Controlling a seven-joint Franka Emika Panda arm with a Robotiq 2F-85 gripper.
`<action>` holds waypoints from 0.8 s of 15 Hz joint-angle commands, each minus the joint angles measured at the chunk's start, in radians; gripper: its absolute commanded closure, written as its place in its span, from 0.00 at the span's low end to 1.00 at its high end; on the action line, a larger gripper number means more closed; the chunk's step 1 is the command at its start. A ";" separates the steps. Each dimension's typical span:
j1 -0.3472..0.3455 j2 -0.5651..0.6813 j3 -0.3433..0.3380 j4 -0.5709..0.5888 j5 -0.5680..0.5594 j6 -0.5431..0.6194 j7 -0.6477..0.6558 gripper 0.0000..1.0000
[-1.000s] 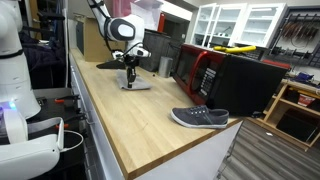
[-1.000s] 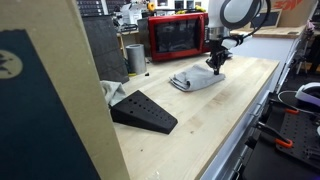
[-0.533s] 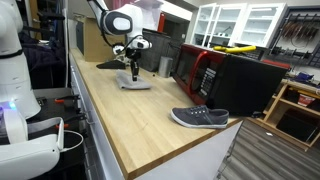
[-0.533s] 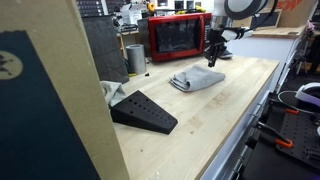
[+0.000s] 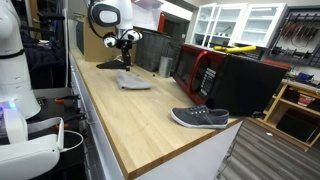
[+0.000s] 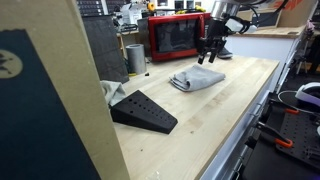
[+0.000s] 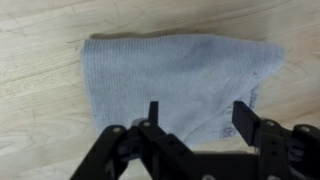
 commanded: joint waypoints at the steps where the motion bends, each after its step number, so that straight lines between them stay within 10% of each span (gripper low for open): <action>1: 0.029 -0.014 0.048 -0.044 -0.025 0.063 -0.030 0.00; 12: -0.047 0.027 0.180 -0.071 -0.633 0.059 -0.005 0.00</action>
